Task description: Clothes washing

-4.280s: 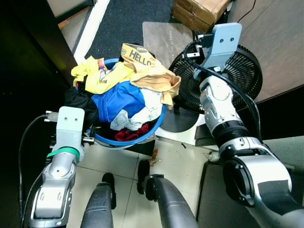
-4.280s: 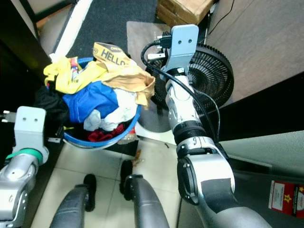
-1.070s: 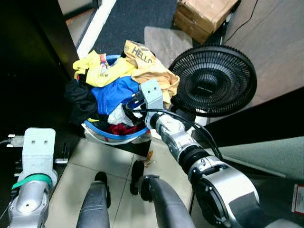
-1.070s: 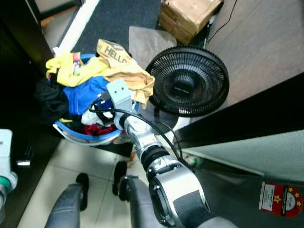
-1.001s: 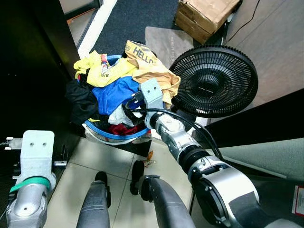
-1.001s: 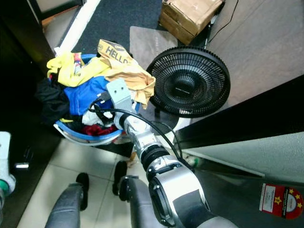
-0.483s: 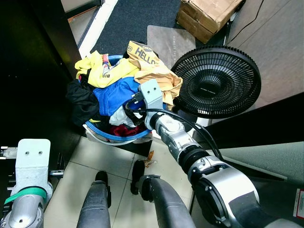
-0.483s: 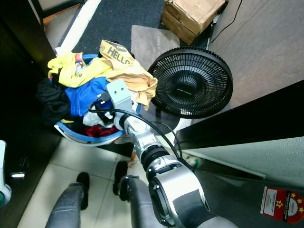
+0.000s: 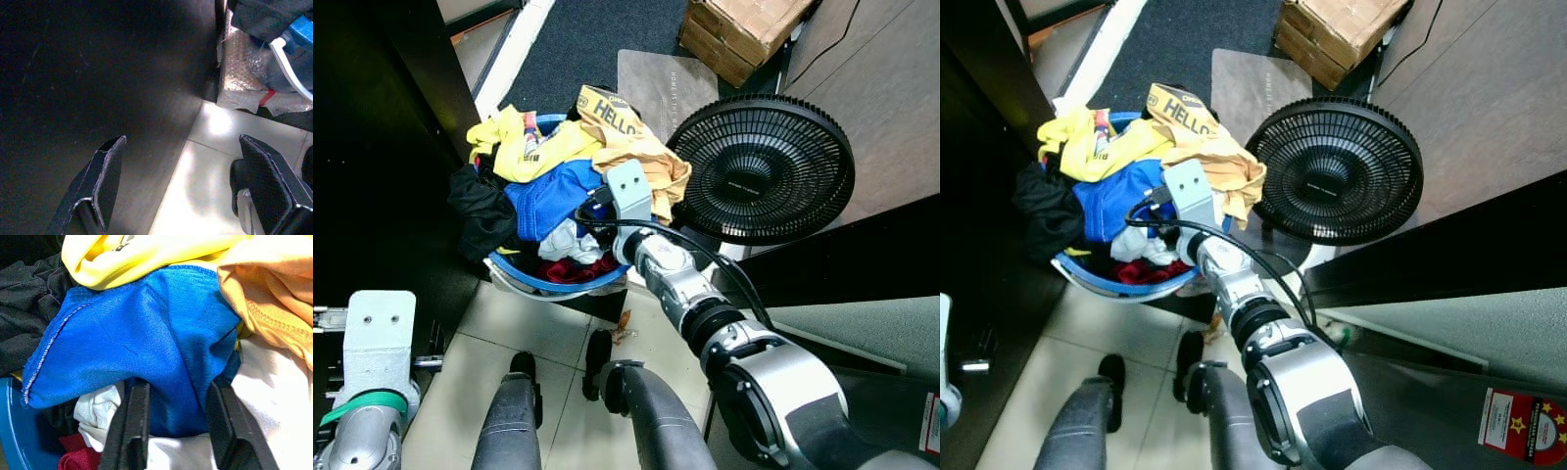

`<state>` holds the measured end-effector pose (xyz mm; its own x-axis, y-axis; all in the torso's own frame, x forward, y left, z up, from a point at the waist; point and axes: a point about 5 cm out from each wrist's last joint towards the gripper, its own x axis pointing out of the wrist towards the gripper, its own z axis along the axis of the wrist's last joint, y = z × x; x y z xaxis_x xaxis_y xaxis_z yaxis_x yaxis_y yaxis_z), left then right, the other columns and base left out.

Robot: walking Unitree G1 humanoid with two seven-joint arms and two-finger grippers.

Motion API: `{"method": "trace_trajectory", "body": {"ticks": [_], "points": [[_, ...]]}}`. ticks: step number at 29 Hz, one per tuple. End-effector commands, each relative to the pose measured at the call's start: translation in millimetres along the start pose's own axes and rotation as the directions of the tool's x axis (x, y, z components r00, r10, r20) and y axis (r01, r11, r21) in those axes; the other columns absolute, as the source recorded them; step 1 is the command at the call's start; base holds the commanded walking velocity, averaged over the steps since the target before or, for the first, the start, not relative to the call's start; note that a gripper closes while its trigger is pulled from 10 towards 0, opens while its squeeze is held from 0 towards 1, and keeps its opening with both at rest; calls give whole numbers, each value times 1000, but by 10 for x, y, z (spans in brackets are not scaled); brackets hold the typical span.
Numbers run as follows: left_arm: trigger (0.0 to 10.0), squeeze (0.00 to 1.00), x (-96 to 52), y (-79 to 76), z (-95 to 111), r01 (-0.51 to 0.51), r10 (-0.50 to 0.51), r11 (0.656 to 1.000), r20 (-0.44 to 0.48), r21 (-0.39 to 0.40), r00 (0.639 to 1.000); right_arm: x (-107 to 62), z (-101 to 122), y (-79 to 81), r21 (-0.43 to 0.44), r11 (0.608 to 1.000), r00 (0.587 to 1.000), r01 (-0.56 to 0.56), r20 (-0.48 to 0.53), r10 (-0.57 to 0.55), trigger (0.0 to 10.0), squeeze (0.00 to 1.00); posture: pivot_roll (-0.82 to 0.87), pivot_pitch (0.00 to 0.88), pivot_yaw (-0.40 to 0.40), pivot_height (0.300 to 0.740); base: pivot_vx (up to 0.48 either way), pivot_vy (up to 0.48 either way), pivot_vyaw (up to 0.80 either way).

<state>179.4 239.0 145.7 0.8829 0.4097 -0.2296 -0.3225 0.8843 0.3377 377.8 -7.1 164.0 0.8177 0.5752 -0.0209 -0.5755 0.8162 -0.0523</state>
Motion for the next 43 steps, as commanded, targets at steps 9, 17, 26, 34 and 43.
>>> {"method": "trace_trajectory", "body": {"ticks": [9, 17, 26, 34, 43], "points": [[10000, 0, 26, -32, -79, 6, -5, 1000, -44, 6, 999, 63, 29, 241, 67, 997, 999, -40, 30, 38, 0, 0, 262, 616, -189, 740, 0, 0, 0], [10000, 0, 255, -89, 0, 24, -24, 1000, 3, 4, 1000, 46, 399, -207, 82, 991, 979, 110, 161, -122, 0, 0, 228, 499, -158, 740, 0, 0, 0], [10000, 0, 603, -149, 195, 64, -65, 998, 83, 16, 994, -165, 1084, -873, 120, 946, 853, 302, 408, -324, 10000, 0, 189, 304, -67, 740, 0, 0, 0], [10000, 0, 853, -142, 372, 103, -108, 994, 136, 47, 985, -613, 1440, -1416, 146, 867, 659, 477, 592, -463, 10000, 0, 157, 167, 24, 740, 0, 0, 0], [10000, 0, 1023, -220, 525, 126, -134, 991, 187, 55, 973, -945, 1744, -1572, 206, 831, 481, 517, 733, -481, 10000, 0, 151, 91, 47, 740, 0, 0, 0]]}}
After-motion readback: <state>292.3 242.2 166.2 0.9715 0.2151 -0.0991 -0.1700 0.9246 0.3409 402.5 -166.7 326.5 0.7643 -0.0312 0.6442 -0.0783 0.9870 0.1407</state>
